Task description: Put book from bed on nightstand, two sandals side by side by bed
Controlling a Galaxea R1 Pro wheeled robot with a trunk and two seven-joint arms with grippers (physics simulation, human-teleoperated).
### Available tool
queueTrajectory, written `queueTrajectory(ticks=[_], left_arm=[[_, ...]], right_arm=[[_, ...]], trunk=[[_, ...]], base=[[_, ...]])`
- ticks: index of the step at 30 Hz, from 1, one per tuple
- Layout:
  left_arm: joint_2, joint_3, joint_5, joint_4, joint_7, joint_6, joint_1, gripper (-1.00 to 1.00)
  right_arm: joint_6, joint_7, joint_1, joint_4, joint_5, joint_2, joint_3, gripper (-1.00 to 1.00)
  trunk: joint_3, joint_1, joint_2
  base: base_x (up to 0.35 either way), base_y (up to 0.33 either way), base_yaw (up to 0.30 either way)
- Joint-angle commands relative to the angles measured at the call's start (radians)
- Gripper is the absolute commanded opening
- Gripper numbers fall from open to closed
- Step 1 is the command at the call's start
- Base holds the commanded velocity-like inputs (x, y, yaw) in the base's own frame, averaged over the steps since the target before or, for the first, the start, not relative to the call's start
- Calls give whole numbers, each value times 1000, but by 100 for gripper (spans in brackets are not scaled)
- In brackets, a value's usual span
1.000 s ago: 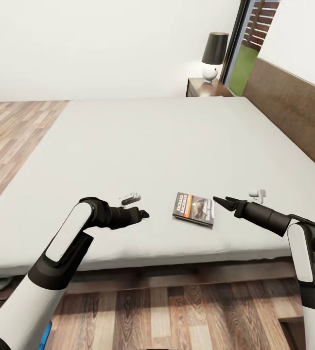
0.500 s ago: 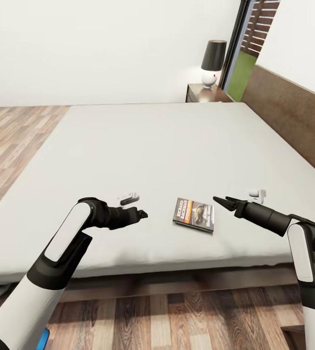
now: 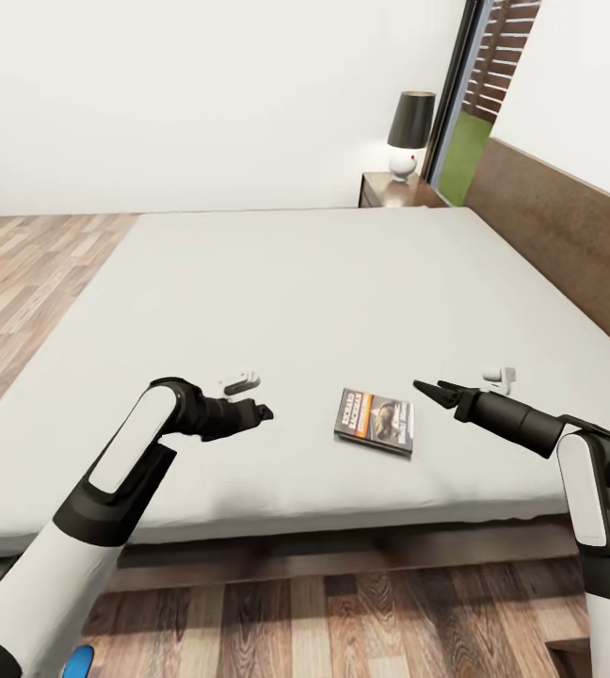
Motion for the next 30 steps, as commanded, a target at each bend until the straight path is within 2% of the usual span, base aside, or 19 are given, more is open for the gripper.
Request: queueTrajectory(ticks=[1, 3, 4, 5, 7, 12, 16, 19, 21, 25, 30], left_arm=[[4, 5, -50, 60, -25, 4, -62, 100], [3, 6, -74, 98, -62, 5, -89, 100], [3, 6, -74, 98, -62, 5, -89, 100], [2, 6, -91, 132, -100, 5, -107, 100], [2, 5, -101, 154, -131, 2, -116, 100], [6, 5, -110, 169, -155, -4, -114, 100], [8, 6, -115, 161, -167, -10, -80, 100], [8, 8, -119, 128, -174, -20, -27, 100], [11, 11, -133, 79, -180, -37, 34, 100], [13, 14, -158, 31, -186, -51, 91, 100], [15, 15, -171, 18, -188, -55, 112, 100]], right_arm=[[5, 3, -1, 0, 1, 0, -3, 100], [6, 3, -1, 0, 1, 0, -3, 100], [6, 3, -1, 0, 1, 0, -3, 100], [6, 3, -1, 0, 1, 0, -3, 100], [6, 3, -1, 0, 1, 0, -1, 100], [6, 2, -1, 0, 1, 0, 2, 100], [6, 2, -1, 0, 1, 0, 3, 100], [6, 1, -1, 0, 1, 1, 4, 100], [6, -6, -2, 0, 2, 1, 6, 100], [5, -20, -2, 0, 2, 1, 8, 100], [5, -25, -2, 0, 2, 1, 9, 100]], trunk=[[1, 0, 0], [4, 0, 0], [6, 0, 0], [7, 0, 0], [11, 0, 0], [19, 0, 0], [25, 0, 0], [30, 0, 0], [34, 0, 0], [40, 0, 0], [48, 0, 0]], base=[[0, 0, 0], [0, 0, 0], [0, 0, 0], [0, 0, 0], [0, 0, 0], [0, 0, 0], [0, 0, 0], [0, 0, 0], [0, 0, 0], [0, 0, 0], [0, 0, 0]])
